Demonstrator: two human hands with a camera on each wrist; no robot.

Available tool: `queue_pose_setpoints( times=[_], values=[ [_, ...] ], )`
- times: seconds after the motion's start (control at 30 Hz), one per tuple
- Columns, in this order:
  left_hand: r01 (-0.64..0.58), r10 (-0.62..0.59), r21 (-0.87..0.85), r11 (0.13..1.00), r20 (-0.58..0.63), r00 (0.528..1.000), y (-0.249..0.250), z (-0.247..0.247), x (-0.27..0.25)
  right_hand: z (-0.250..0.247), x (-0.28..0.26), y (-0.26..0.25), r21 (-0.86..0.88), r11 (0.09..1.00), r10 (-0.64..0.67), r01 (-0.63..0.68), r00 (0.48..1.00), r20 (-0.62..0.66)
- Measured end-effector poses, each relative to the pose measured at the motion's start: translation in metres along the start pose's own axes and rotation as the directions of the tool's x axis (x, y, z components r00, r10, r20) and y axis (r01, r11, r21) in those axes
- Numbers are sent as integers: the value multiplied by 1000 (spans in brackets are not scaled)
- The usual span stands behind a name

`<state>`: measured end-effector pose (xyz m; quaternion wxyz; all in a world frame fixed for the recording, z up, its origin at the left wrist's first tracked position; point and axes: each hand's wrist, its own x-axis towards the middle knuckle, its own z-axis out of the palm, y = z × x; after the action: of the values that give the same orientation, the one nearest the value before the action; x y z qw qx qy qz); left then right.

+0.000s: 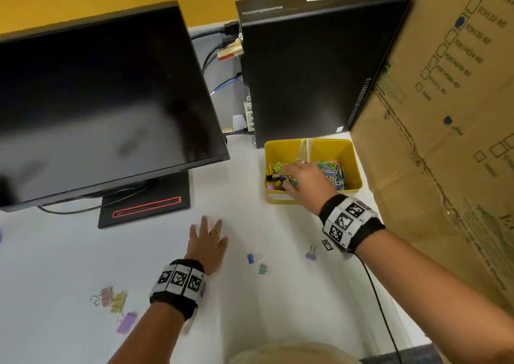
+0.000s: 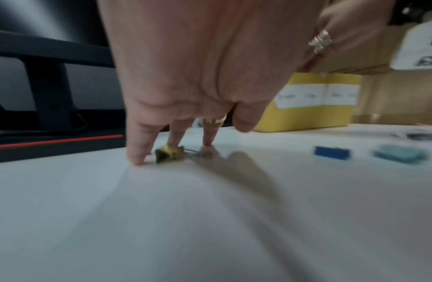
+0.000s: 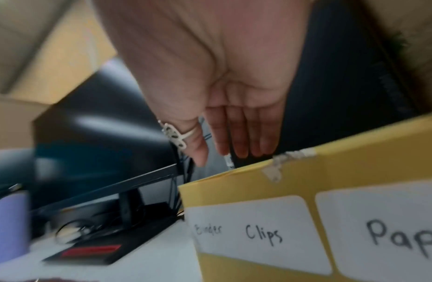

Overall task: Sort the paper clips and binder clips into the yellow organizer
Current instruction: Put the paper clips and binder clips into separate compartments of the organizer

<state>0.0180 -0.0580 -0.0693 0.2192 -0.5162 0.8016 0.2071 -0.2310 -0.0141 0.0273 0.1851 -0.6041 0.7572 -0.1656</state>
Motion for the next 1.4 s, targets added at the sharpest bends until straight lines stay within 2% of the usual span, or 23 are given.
queue_pose_setpoints(
  times=[0.07, 0.1, 0.13, 0.2, 0.27, 0.4, 0.47, 0.53, 0.6, 0.67, 0.73, 0.8, 0.87, 1.0, 1.13, 1.23, 1.33, 1.4],
  values=[
    [-87, 87, -18, 996, 4, 996, 9, 16, -13, 9, -23, 4, -63, 994, -92, 89, 995, -33],
    [-108, 109, -61, 992, 18, 994, 17, 21, -22, 19, -40, 11, -88, 990, -110, 110, 994, 8],
    [-118, 123, -112, 987, 34, 992, 26, 24, -31, 31, -58, 18, -116, 989, -78, 90, 992, 104],
    [-110, 124, -245, 963, 40, 992, 42, 26, -44, 55, -93, 33, -136, 990, 12, 31, 952, 305],
    [-115, 122, -271, 956, 9, 992, 51, 26, -46, 76, -115, 45, -131, 991, 34, 19, 920, 391],
    [-191, 192, 18, 981, -39, 981, 50, 38, -44, 95, -120, 45, -118, 993, 31, 9, 941, 337],
    [-220, 223, 70, 973, -45, 974, 49, 41, -45, 99, -116, 39, -169, 985, 22, 32, 952, 306],
    [-235, 239, 93, 968, -35, 970, 46, 39, -46, 103, -114, 25, -135, 984, -68, 116, 945, 319],
    [-240, 246, 120, 963, -45, 968, 43, 39, -46, 103, -111, 7, 46, 990, -139, 132, 911, 388],
    [-248, 261, 142, 958, -80, 962, 43, 40, -47, 105, -103, -6, 197, 975, -171, 105, 917, 360],
    [-228, 242, 133, 965, -102, 965, 40, 41, -49, 109, -94, -17, 269, 963, -118, 19, 925, 361],
    [-187, 199, 104, 977, -118, 973, 32, 41, -50, 115, -89, -22, 267, 963, -85, -24, 917, 389],
    [-150, 159, 71, 986, -149, 976, 25, 42, -51, 120, -87, -26, 231, 972, -66, -35, 908, 414],
    [-148, 155, 51, 988, -185, 970, 23, 43, -51, 125, -84, -29, 144, 989, -25, -42, 900, 434],
    [-152, 155, 33, 988, -148, 977, 25, 43, -47, 127, -80, -35, 99, 994, -8, -38, 905, 425],
    [-110, 105, -42, 993, -109, 988, 28, 37, -45, 126, -76, -39, 59, 998, 5, -31, 913, 407],
    [-94, 85, -78, 993, -104, 991, 31, 31, -44, 128, -74, -38, 109, 993, 7, -54, 920, 393],
    [-108, 89, -169, 980, -114, 990, 28, 27, -42, 129, -73, -32, 165, 982, 19, -93, 916, 400]
  ],
)
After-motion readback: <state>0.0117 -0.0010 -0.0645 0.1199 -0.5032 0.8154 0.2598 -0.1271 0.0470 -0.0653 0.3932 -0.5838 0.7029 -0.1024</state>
